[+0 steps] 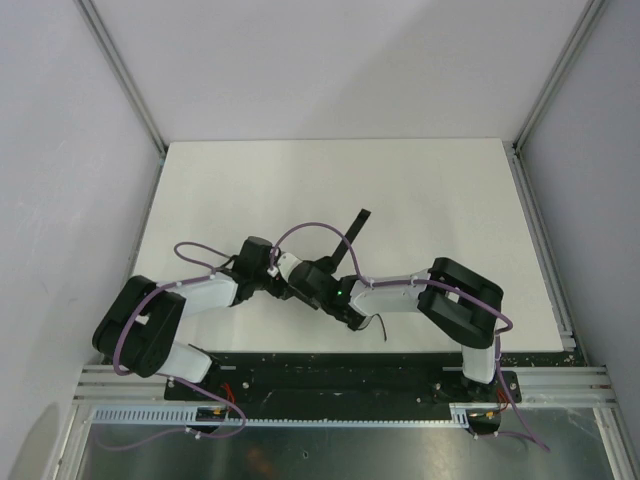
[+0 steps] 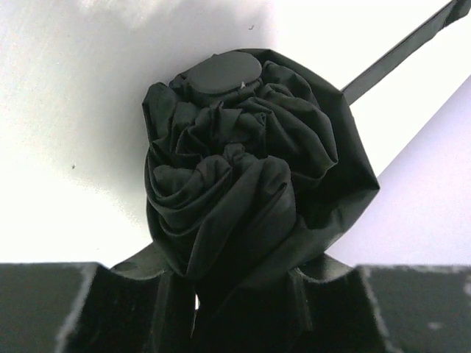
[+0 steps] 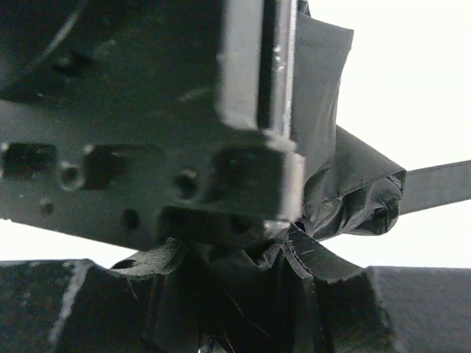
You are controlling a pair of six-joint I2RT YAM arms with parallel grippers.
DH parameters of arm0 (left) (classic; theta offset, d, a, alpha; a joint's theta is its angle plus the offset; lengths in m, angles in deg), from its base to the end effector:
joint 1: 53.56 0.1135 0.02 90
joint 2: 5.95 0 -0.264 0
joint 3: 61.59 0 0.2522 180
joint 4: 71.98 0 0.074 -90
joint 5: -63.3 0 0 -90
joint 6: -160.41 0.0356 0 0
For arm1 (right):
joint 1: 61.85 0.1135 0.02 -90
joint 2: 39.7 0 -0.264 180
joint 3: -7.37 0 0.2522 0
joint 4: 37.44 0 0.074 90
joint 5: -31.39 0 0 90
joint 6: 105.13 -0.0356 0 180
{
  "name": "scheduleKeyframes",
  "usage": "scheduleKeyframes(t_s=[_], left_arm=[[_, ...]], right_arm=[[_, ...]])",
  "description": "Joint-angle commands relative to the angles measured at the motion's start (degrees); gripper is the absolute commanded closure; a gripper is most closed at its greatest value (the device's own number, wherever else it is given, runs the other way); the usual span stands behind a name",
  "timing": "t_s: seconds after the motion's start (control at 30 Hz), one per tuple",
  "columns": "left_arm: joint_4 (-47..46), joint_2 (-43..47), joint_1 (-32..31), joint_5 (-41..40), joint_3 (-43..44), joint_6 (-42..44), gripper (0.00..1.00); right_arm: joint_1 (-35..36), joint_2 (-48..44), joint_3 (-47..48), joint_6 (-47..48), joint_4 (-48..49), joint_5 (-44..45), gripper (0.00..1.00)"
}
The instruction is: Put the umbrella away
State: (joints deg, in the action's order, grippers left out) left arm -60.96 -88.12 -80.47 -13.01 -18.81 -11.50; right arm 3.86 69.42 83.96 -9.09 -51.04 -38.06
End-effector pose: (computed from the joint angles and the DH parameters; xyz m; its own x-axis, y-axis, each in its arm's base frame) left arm 0.2175 -0.1198 0.1313 -0.6652 -0.7411 0.0909 -0.5995 0.4576 -0.6566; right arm 0.1733 0.3535 0.1499 -0.2156 -0.7173 -0.6625 -0.7804 0.5344 -0.3246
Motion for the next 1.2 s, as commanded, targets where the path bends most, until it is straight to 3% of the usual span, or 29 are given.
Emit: scheduleKeyframes(t_s=[0.0,0.1,0.2,0.33,0.53,0.73,1.0,1.17], left_arm=[[4.0,1.7,-1.1,-2.4,0.5,6.8,0.63],[2.2,3.3,-1.0,-4.1,0.0,8.1,0.32],[-0.8,5.7,-0.4,-4.8,-1.8,7.9,0.09],[-4.5,8.4,1.3,-4.0,-3.6,8.7,0.01],[-5.8,10.3,1.7,-4.0,-3.7,10.6,0.0],[-7.2,6.3,0.0,-3.0,-4.3,9.2,0.05],[-7.3,1.5,-5.1,-8.7,-6.8,2.9,0.27],[-7.7,-5.7,-5.3,-8.7,-5.0,4.6,0.49]], right_arm=[[-3.9,2.1,-6.0,-5.2,-2.9,-10.7,1.0],[-5.6,0.6,-8.7,-7.1,-1.4,-15.1,1.0],[-7.4,-1.0,-11.6,-9.0,1.7,-20.2,1.0],[-9.7,-2.0,-13.5,-10.2,3.5,-25.7,1.0],[-14.2,-1.9,-13.9,-11.8,4.9,-35.1,1.0],[-18.7,-1.2,-13.8,-15.6,7.8,-46.9,1.0],[-22.6,0.6,-13.8,-20.6,12.7,-60.1,1.0],[-23.3,1.0,-13.3,-23.3,15.6,-64.5,1.0]])
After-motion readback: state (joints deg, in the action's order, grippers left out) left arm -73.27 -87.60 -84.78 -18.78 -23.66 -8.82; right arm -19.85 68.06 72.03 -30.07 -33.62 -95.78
